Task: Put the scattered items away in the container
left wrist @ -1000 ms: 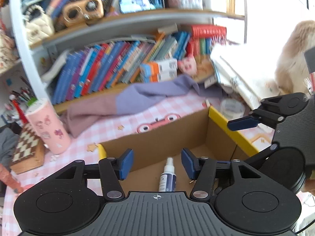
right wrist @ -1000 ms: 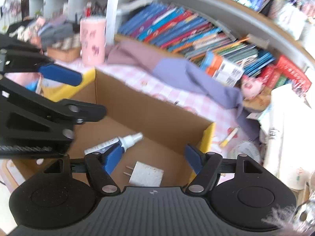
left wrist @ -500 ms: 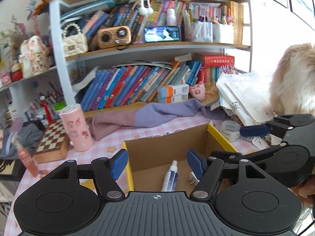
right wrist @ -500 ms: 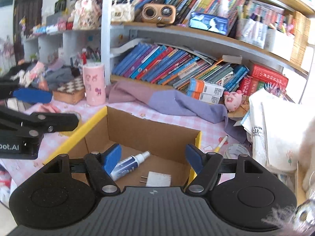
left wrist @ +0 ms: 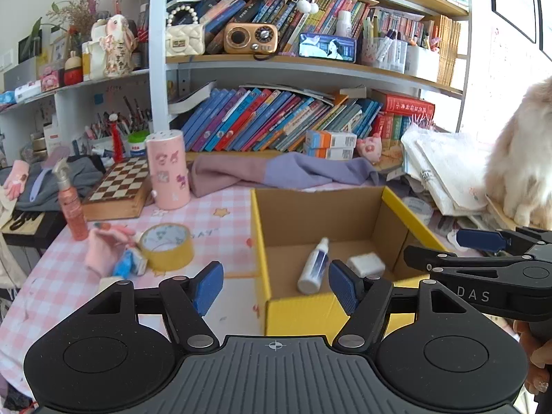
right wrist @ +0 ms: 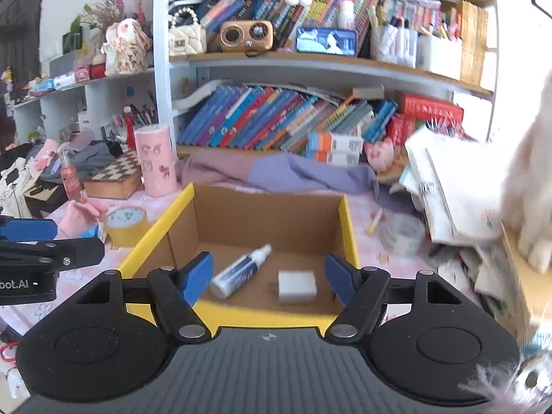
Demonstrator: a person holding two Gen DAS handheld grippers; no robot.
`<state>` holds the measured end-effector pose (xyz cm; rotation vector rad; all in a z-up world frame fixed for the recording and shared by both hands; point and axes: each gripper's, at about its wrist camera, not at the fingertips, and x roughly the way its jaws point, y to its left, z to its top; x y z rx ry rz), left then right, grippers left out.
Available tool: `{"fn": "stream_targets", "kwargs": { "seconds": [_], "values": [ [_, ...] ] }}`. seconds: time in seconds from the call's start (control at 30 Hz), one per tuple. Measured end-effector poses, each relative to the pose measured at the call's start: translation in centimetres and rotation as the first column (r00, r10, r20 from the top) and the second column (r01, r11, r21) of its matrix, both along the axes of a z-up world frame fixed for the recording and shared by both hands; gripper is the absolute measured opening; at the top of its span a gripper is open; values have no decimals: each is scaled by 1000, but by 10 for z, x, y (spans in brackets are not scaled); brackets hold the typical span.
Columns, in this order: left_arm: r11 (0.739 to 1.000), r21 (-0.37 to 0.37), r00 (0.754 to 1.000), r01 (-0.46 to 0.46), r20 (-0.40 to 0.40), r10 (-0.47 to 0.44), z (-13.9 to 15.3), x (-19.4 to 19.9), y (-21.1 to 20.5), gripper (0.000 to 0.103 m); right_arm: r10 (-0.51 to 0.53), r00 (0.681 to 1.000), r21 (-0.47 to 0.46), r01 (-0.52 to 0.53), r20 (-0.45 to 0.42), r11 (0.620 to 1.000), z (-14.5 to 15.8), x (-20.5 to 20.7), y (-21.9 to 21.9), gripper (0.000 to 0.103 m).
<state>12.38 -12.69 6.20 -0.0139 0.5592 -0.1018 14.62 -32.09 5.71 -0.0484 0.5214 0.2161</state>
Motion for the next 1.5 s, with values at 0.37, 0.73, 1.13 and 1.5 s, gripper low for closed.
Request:
{"fn": "stream_targets", "kwargs": {
  "seconds": [0.37,0.73,1.13,1.5],
  "values": [
    [1000,18,999,12,-30,-12,-18,-43,41,69,-73,996,-10,72,-55,997,-15,-46,46,70],
    [1000,23,995,-12,-96,14,-38,-76,83,69,-146,983,-13,146,-114,989,-33,-87,85,70],
    [1000,27,985,4,-173,1,-52,-102,113,69,-135,972,-23,133,-191,991,-47,-123,125,73],
    [999,39,973,-4,-230,13,-63,-113,134,69,-121,962,-30,117,-244,993,-54,-132,151,74]
  ]
}}
